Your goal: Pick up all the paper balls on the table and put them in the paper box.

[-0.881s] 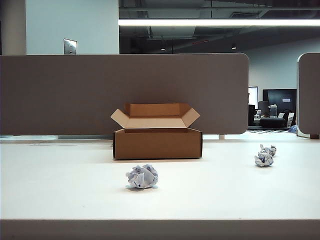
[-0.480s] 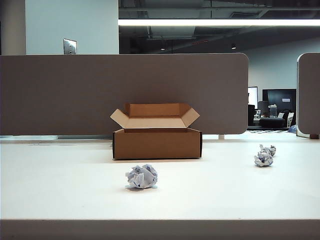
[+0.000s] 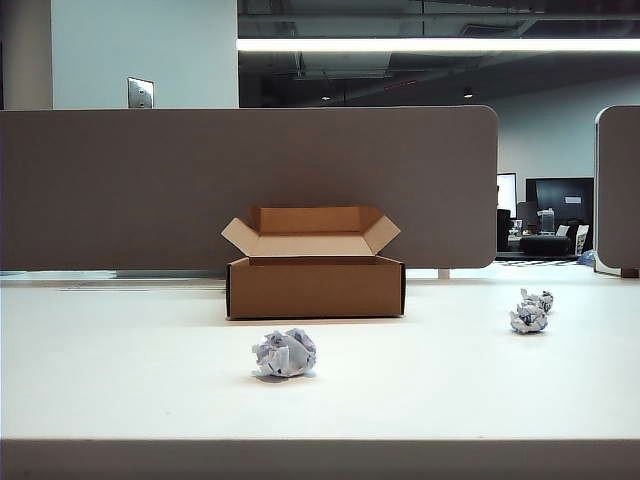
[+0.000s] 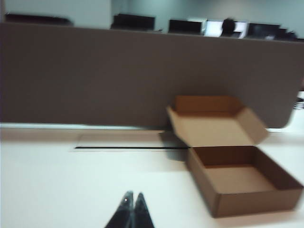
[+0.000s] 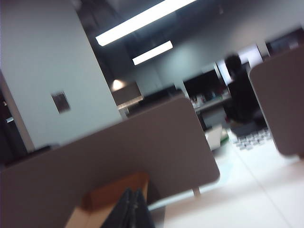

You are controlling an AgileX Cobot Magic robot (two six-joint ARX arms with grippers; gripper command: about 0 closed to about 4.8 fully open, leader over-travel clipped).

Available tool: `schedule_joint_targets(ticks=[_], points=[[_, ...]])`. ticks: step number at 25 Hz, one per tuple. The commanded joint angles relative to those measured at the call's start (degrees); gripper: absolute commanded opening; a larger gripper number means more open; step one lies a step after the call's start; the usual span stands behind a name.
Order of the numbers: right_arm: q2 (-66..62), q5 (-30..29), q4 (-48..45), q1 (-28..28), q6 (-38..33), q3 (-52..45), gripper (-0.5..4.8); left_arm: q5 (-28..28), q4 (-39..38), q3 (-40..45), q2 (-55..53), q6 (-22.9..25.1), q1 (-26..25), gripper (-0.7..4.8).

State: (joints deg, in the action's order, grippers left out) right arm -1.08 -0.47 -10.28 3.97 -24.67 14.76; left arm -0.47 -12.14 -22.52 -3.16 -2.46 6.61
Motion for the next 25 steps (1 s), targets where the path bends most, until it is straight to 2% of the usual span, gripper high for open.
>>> schedule_joint_targets(ticks=[1, 3, 6, 11, 13, 16, 17, 18, 19, 20, 21, 23, 25], points=[[-6.88, 1.46, 10.14, 0.04, 6.23, 9.35, -0.07, 9.66, -3.87, -7.23, -8.00, 0.33, 0.04, -0.06], [-12.74, 0.83, 10.38, 0.00, 11.63, 14.73, -0.07, 15.85, -4.94, -10.75, -14.08, 0.24, 0.09, -0.06], [-24.17, 0.79, 11.65, -0.02, 19.06, 22.49, -0.07, 20.81, -3.58, -12.76, -22.99, 0.09, 0.26, -0.06], [-36.85, 0.28, 16.17, -0.35, 21.44, 28.63, -0.07, 24.74, -2.40, -13.51, -33.77, 0.61, 1.49, -0.06], [-42.23, -0.20, 17.27, -1.27, 22.27, 29.88, -0.07, 24.79, -0.24, -13.55, -37.86, 2.67, 4.46, -0.06], [-49.99, -2.27, 17.35, -3.98, 28.48, 30.27, -0.07, 24.57, 1.51, -14.03, -45.27, 9.18, 12.17, -0.06], [-52.54, -2.32, 17.29, -5.40, 29.20, 30.29, -0.07, 22.14, 1.38, -14.62, -48.50, 12.00, 15.56, -0.01], [-53.77, -2.27, 17.29, -6.14, 29.22, 30.32, -0.06, 20.83, 1.46, -14.86, -50.25, 13.66, 17.40, 0.21], [-56.04, -2.27, 17.31, -6.82, 29.20, 30.60, 0.01, 19.50, 1.57, -15.45, -52.98, 16.35, 19.98, 0.98], [-57.61, -2.27, 17.31, -7.10, 29.20, 30.77, 0.30, 18.86, 1.55, -16.13, -55.32, 18.14, 21.49, 1.42], [-59.54, -2.29, 17.33, -7.17, 29.20, 31.19, 0.91, 18.21, 1.55, -16.92, -57.92, 19.47, 22.86, 1.63], [-62.77, -2.25, 16.81, -7.80, 29.20, 32.09, 2.19, 18.18, 1.88, -18.27, -62.71, 21.33, 23.91, 1.69], [-65.53, -2.25, 15.47, -7.89, 29.16, 32.81, 2.94, 18.49, 2.40, -19.43, -67.36, 21.35, 23.91, 2.32]])
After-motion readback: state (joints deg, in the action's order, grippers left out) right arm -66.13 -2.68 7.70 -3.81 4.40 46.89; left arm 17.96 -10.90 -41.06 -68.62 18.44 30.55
